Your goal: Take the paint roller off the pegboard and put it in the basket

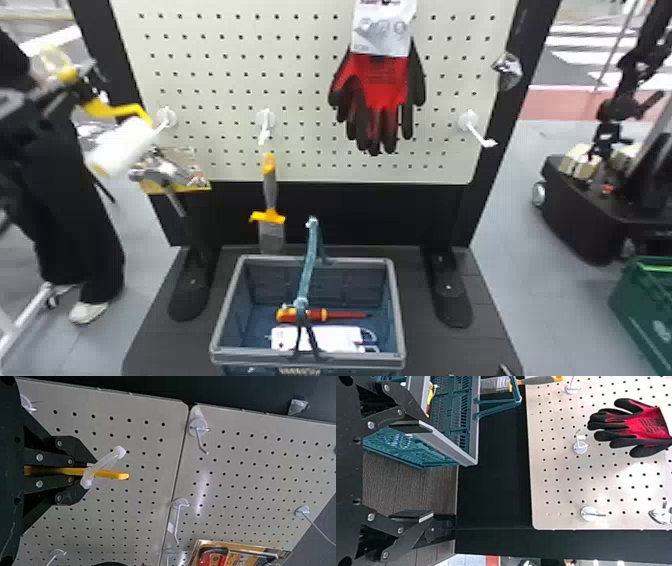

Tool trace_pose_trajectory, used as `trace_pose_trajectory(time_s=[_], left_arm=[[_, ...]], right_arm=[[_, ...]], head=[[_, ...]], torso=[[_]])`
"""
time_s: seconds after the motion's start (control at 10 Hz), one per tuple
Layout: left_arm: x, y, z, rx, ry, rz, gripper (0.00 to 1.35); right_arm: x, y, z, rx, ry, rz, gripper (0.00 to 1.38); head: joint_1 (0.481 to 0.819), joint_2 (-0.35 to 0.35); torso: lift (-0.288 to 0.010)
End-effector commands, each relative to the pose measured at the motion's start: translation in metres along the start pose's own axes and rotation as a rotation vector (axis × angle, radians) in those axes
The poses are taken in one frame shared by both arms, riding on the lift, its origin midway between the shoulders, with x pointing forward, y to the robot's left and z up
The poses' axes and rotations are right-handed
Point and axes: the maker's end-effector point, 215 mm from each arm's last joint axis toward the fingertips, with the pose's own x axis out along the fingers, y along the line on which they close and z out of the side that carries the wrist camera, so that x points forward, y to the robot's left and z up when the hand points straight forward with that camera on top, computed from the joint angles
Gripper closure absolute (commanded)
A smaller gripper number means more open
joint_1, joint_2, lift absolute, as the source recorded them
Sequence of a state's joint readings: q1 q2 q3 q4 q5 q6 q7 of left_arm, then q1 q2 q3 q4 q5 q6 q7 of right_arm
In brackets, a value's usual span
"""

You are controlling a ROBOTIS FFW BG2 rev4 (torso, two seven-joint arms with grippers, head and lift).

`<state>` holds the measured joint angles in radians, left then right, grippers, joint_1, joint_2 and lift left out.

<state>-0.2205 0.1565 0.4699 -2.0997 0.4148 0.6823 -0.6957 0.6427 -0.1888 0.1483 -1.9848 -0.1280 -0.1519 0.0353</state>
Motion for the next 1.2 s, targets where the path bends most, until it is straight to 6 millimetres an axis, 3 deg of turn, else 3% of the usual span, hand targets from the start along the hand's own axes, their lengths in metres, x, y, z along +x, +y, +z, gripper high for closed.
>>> trace_pose_trajectory(time_s=[0.0, 0.2, 0.6, 0.8, 1.1], left_arm=[[-0.016, -0.006, -0.032, -0.092, -0.024, 0.027, 1.21], [-0.031, -0.009, -0.07, -0.16, 0.013, 0.064, 1.21], [-0.052, -0.021, -0.109, -0.31, 0.005, 0.111, 1.21], [-0.052, -0.027, -0.112, -0.353, -0.028, 0.127, 1.21], [-0.039, -0.042, -0.149, -0.487, -0.014, 0.118, 1.21]], right_arm=[[-0.001, 0.0, -0.001, 0.002, 0.002, 0.0, 0.5], [-0.001, 0.0, -0.001, 0.002, 0.002, 0.0, 0.5], [-0.001, 0.0, -0.001, 0.0, 0.002, 0.0, 0.5], [-0.001, 0.0, -0.002, 0.0, 0.005, 0.0, 0.5], [-0.001, 0.0, -0.002, 0.002, 0.005, 0.0, 0.5]], head=[[0.549, 0.0], [0.549, 0.0], [0.549, 0.0], [0.549, 0.0], [0.549, 0.0]], torso=[[-0.1], [-0.1], [-0.1], [-0.1], [-0.1]])
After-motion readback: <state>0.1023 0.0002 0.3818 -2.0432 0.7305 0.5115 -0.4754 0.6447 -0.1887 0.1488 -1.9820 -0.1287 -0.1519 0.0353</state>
